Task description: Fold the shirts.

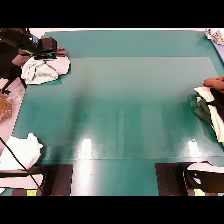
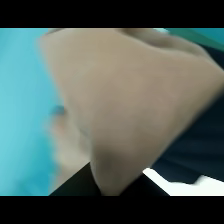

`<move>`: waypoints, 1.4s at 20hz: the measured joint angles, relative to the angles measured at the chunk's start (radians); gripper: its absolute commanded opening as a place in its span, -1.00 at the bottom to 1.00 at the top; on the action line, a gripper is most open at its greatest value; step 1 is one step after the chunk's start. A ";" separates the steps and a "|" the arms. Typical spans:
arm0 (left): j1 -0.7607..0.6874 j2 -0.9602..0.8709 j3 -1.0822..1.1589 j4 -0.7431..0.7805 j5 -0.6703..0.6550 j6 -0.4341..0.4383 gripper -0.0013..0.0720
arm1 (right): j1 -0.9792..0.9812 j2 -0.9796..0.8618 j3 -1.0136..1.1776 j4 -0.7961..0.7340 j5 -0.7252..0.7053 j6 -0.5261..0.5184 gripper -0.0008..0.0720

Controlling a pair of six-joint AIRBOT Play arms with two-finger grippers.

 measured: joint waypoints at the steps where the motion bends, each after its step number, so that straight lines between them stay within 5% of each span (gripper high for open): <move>1: 0.000 0.000 0.000 0.000 -0.004 0.000 -0.74 | -0.008 0.000 -0.035 -0.051 0.006 -0.010 -0.91; 6: 0.000 0.000 0.000 0.001 -0.003 0.000 -0.74 | -0.071 0.001 -0.213 -0.288 0.028 -0.023 -0.85; 9: 0.000 0.000 0.000 0.002 -0.002 0.000 -0.74 | -0.103 -0.016 -0.301 -0.375 0.027 -0.011 0.59; 12: 0.000 0.000 0.000 0.003 -0.001 0.000 -0.74 | -0.114 -0.039 -0.317 -0.454 0.058 -0.006 0.65; 16: 0.000 0.006 0.000 0.014 0.006 0.000 -0.74 | -0.079 -0.047 -0.197 -0.491 0.079 -0.018 0.65; 19: 0.000 0.042 -0.004 0.031 0.040 0.006 -0.74 | 0.002 -0.008 -0.074 -0.351 -0.016 -0.106 0.56; 25: 0.001 0.363 -0.367 0.147 0.240 0.003 -0.82 | 0.267 0.080 0.044 0.190 -0.171 -0.396 -0.79; 28: 0.002 0.640 -0.772 0.184 0.465 -0.054 -0.82 | 0.428 0.120 0.005 0.298 -0.172 -0.506 -0.91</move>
